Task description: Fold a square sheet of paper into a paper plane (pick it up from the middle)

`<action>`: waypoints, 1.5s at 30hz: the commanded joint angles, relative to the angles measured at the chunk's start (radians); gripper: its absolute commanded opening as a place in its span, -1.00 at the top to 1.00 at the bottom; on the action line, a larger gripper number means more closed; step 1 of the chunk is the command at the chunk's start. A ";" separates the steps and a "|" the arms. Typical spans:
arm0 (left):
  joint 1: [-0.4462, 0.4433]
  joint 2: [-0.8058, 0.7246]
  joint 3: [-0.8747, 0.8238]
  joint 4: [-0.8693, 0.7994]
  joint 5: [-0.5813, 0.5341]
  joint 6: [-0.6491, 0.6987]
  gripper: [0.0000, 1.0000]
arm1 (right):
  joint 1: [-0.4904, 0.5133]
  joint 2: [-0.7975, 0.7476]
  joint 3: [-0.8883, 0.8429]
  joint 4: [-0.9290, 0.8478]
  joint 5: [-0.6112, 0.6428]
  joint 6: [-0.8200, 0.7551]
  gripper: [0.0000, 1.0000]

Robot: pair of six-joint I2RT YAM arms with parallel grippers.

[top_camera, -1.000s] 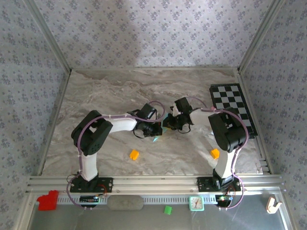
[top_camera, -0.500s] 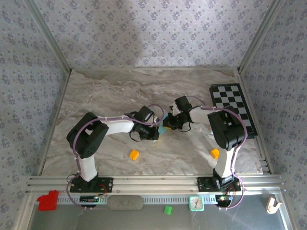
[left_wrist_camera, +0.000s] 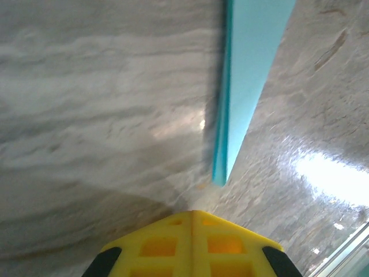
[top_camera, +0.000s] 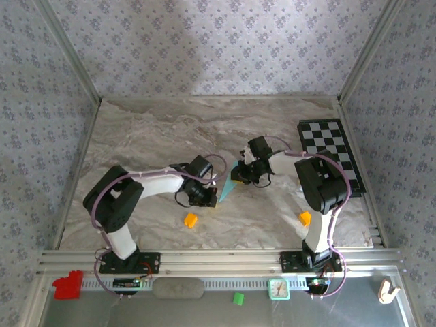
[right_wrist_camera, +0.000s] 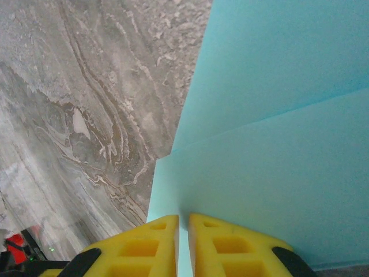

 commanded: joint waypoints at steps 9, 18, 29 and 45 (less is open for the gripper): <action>0.109 -0.334 0.024 -0.137 -0.301 -0.109 0.38 | 0.083 -0.185 0.086 -0.205 0.092 -0.133 0.47; 0.222 -0.531 0.044 -0.232 -0.524 -0.133 -0.55 | 0.144 -0.337 0.124 -0.359 0.439 -0.045 0.01; 0.306 -0.622 -0.006 -0.162 -0.523 -0.079 -1.00 | 0.294 -0.160 0.284 -0.539 0.756 0.250 -0.44; 0.339 -0.587 -0.031 -0.157 -0.460 -0.072 -1.00 | 0.375 0.042 0.395 -0.633 0.856 0.454 -0.16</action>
